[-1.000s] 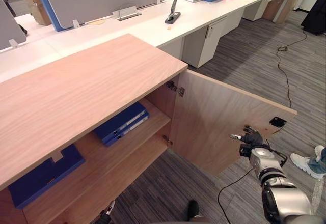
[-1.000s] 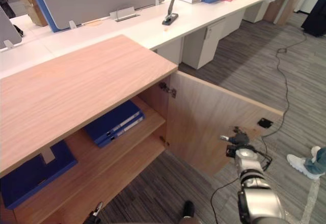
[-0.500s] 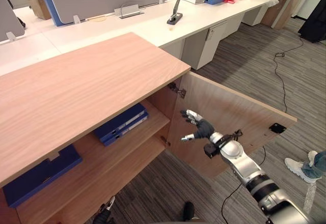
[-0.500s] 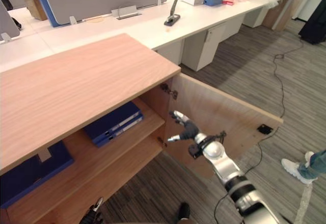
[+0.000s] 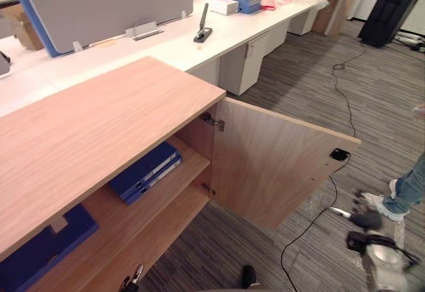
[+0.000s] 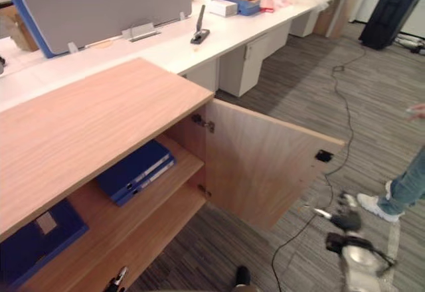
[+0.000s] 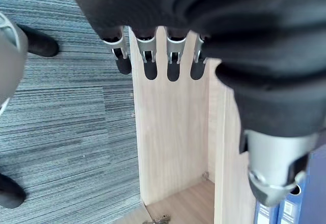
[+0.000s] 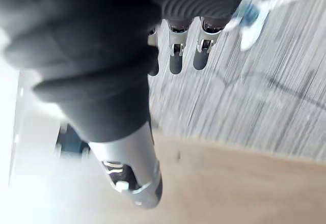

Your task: Walk over to the cabinet, pick up the folder, carry it to the office cabinet, place the folder inside the office cabinet, then close the office cabinet door

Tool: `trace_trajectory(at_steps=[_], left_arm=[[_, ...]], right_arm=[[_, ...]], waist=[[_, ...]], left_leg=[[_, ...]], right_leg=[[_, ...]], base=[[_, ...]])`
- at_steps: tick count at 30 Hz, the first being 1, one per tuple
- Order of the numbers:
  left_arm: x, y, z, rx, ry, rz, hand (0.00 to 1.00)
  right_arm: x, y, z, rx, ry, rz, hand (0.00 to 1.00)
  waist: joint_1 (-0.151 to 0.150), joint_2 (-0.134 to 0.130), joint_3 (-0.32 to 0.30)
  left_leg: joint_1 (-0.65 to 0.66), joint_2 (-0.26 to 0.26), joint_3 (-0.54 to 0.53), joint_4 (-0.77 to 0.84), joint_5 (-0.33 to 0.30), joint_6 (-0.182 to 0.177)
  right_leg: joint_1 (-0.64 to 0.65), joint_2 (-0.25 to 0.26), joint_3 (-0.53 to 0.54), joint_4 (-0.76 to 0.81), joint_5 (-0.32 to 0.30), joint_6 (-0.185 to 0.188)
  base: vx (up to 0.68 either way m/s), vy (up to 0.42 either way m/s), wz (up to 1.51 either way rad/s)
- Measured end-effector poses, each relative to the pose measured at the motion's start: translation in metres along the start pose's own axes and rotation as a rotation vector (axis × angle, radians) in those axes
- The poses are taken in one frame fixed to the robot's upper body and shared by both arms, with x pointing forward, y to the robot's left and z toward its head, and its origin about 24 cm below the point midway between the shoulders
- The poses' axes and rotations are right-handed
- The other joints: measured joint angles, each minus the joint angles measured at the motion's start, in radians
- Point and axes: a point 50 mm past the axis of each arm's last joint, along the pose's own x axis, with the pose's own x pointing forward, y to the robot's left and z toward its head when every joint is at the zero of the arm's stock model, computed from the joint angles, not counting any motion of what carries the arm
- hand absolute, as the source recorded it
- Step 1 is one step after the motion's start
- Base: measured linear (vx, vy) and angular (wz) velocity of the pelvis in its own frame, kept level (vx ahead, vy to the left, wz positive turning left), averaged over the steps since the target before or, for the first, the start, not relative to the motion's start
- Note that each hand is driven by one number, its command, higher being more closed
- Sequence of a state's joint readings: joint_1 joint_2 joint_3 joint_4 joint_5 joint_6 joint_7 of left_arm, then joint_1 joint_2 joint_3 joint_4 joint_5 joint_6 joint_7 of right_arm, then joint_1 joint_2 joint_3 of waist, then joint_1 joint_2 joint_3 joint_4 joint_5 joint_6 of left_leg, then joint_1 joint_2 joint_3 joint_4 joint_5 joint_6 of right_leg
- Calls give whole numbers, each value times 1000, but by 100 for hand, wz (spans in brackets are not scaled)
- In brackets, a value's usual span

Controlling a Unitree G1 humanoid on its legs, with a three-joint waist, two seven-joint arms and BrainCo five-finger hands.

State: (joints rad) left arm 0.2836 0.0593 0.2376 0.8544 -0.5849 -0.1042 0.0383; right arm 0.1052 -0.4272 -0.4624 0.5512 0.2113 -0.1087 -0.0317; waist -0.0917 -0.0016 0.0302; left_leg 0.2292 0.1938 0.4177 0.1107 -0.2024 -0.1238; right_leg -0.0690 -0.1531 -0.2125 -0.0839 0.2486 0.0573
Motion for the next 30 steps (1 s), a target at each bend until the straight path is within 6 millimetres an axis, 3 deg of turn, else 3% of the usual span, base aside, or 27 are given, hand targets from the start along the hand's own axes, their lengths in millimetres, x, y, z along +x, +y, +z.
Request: trace_trajectory(at_steps=[4, 9, 11, 15, 16, 18, 20, 25, 30], left_arm=[[0, 8, 3, -32, -15, 34, 0], [0, 20, 10, -95, -43, 90, 0], [1, 20, 15, -118, -59, 102, 0], [5, 14, 24, -147, -93, 92, 0], [6, 13, 26, -150, -97, 87, 0], [6, 12, 26, -159, -99, 86, 0], [8, 9, 28, -176, -104, 81, 0], [10, 4, 27, -187, -91, 75, 0], [9, 4, 24, -215, -85, 85, 0]], right_arm=[[-3, -28, -11, 50, 48, -156, 0], [0, -36, -20, 103, 103, -231, 0], [9, -34, -11, 127, 90, -239, 0], [36, -29, 26, 150, 19, -228, 0], [45, -23, 45, 145, -24, -204, 0], [54, -12, 60, 128, -49, -165, 0], [64, 14, 80, 129, -83, -88, 0], [77, 53, 113, 120, -113, 21, 0], [83, 67, 135, 155, -127, 46, 0]], waist=[[-14, 7, -5], [-31, 25, -3], [-32, 39, 7], [-28, 63, 40], [-24, 66, 56], [-23, 72, 61], [-11, 73, 80], [18, 74, 121], [49, 85, 139]], left_leg=[[-2, 2, 45, 20, -21, -15], [-19, 25, 89, 63, -48, -33], [-21, 29, 89, 80, -48, -40], [-38, 26, 61, 117, -48, -40], [-39, 26, 59, 126, -47, -39], [-47, 26, 56, 133, -47, -39], [-58, 22, 49, 139, -47, -39], [-91, 16, 11, 134, -49, -41], [-95, 13, -14, 121, -77, -35]], right_leg=[[-32, 14, 52, 0, 9, 5], [-68, 47, 94, 0, 13, 1], [-78, 57, 112, 1, 17, -4], [-89, 57, 138, 2, 21, -3], [-90, 57, 140, 1, 21, -3], [-95, 57, 141, 1, 20, -2], [-105, 54, 146, 0, 22, -2], [-124, 46, 145, 0, 23, -1], [-125, 47, 140, 0, 27, -2]], base=[[-82, 10, -37], [-30, -4, -34], [-5, 3, -31], [-9, 6, -17], [-16, -9, -9], [-7, -5, -3], [-36, -6, -3], [-54, 7, 13], [-44, 31, 6]])
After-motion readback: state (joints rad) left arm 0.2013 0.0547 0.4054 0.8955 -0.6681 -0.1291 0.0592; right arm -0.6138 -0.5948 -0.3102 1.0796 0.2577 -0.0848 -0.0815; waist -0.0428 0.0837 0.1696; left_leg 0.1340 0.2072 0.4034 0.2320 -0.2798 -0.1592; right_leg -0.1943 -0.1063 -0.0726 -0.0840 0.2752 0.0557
